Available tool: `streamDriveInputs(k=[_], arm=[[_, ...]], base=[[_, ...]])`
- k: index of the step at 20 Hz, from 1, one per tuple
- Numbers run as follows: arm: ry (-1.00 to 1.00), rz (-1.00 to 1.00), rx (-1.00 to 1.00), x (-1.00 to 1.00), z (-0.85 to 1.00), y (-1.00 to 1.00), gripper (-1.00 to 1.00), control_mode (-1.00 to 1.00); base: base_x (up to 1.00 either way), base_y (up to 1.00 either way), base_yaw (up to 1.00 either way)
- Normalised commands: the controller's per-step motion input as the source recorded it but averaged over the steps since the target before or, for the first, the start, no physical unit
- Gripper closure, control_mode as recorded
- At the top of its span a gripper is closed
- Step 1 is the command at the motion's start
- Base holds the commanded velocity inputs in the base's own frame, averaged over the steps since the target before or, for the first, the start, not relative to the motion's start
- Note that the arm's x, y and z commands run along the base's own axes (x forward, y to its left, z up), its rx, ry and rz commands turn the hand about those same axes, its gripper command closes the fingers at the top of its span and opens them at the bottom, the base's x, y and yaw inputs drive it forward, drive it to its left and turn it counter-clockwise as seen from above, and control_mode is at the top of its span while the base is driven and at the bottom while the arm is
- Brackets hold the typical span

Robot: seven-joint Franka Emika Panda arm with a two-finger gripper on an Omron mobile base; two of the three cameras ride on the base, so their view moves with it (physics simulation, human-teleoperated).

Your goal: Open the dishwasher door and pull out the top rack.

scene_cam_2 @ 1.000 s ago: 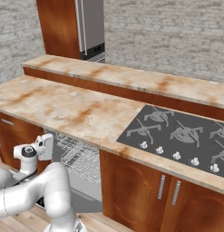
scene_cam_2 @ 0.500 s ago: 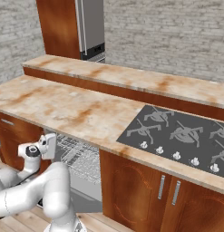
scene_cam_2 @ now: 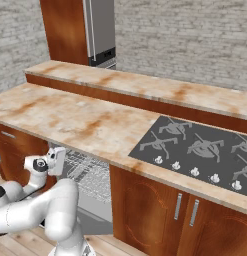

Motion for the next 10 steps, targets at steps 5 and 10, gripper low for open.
streamDriveInputs(k=[5, 10], arm=[[0.06, 0.00, 0.00, 0.10, -0.42, 0.00, -1.00, -1.00], [0.01, 0.00, -0.02, 0.09, -0.39, 0.00, -1.00, -1.00]], base=[[0.00, 0.00, 0.00], [0.00, 0.00, 0.00]])
